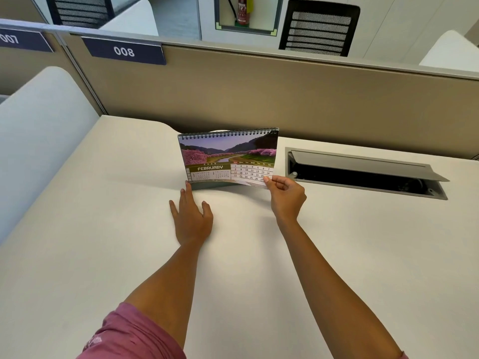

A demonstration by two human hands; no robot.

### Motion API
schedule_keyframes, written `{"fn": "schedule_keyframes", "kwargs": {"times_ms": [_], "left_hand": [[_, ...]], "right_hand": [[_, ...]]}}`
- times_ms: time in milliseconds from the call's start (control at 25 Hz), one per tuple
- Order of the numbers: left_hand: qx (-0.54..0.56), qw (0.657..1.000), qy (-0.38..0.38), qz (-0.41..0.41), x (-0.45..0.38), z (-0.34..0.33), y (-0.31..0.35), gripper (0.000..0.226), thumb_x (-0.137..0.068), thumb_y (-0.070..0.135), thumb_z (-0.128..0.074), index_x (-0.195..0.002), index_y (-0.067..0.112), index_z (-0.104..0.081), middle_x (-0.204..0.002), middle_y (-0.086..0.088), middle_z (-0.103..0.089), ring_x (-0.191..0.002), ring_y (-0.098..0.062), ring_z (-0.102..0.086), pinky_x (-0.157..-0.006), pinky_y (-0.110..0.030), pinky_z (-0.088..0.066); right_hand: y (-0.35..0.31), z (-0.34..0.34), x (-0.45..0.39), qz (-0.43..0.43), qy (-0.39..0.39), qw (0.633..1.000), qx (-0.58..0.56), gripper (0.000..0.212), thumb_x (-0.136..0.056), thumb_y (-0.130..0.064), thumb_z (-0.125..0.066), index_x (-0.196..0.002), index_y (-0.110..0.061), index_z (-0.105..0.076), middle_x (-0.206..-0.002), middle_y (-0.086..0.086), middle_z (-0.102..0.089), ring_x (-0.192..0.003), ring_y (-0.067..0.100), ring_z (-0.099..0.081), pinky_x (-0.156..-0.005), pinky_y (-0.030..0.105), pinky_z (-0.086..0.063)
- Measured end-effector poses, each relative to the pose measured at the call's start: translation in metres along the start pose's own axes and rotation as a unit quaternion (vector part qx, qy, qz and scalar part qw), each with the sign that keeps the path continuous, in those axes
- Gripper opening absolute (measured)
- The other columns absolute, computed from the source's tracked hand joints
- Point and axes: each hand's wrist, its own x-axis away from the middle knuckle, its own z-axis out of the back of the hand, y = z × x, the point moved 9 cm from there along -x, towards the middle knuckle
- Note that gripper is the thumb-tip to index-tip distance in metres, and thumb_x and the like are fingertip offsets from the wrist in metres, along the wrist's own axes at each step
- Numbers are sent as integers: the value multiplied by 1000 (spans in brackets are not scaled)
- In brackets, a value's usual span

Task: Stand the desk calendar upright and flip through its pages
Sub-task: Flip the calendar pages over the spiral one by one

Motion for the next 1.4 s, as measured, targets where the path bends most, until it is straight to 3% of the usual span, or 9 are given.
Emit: {"fn": "schedule_keyframes", "kwargs": {"times_ms": [240,480,600,720,840,1080,1200,1280,1400], "left_hand": [[2,1000,7,-9,-1,-1,-2,65,-97,30,-47,-155,21,-19,-161,-4,-29,-151,-25,-14,-123,-40,2],[4,1000,10,-16,-3,-1,-1,68,-96,30,-49,-155,22,-17,-160,-2,-31,-150,-23,-20,-123,-40,2],[19,999,13,-26,-1,0,1,68,-95,26,-51,-155,19,-19,-159,-3,-33,-149,-24,-23,-125,-43,-1],[45,998,16,-41,0,3,2,63,-93,22,-51,-151,18,-29,-155,-4,-40,-148,-22,-24,-125,-43,-1],[-5,998,20,-59,4,4,5,56,-97,23,-49,-150,14,-35,-152,-9,-43,-148,-22,-23,-125,-46,-3],[43,998,23,-35,9,14,11,66,-96,20,-48,-155,15,-20,-157,-4,-35,-149,-21,-17,-125,-41,1],[40,998,6,-42,5,7,7,70,-96,24,-47,-157,22,-11,-160,-2,-29,-151,-22,-14,-125,-43,1],[37,999,1,-34,3,5,4,70,-96,27,-47,-157,25,-11,-161,-1,-28,-151,-23,-14,-125,-46,-1],[32,999,5,-21,3,6,5,69,-97,27,-48,-156,27,-13,-161,0,-28,-152,-25,-12,-125,-48,-4]], "right_hand": [[8,-5,1,-24,-33,999,-13,17,-83,-23,-75,-94,-11,-70,-92,5,-74,-82,15,-71,-73,24,-59],[10,-15,7,-114,-122,976,-138,12,-87,-25,-71,-94,-16,-68,-101,7,-75,-88,16,-72,-74,28,-60],[3,-21,12,-157,-188,955,-167,26,-93,-42,-58,-98,-20,-72,-99,5,-77,-85,17,-72,-61,20,-53],[-8,-28,20,-203,-264,917,-222,49,-95,-54,-42,-102,-16,-72,-88,6,-77,-61,15,-68,-47,16,-36],[-20,-30,23,-227,-300,877,-300,62,-92,-65,-36,-96,-15,-71,-80,5,-71,-50,12,-57,-47,19,-34],[-69,-37,31,-233,-371,793,-423,87,-81,-83,-26,-96,-10,-71,-71,5,-64,-49,14,-50,-46,19,-40],[-101,-44,30,-201,-440,754,-444,106,-77,-87,-17,-129,-5,-59,-80,5,-71,-59,12,-60,-50,19,-46],[-116,-46,23,-172,-458,746,-452,109,-75,-88,-14,-142,-8,-46,-94,4,-73,-70,12,-66,-56,19,-48],[-129,-46,11,-156,-443,757,-454,103,-80,-85,-15,-144,-10,-45,-106,3,-71,-77,12,-68,-57,18,-51]]}}
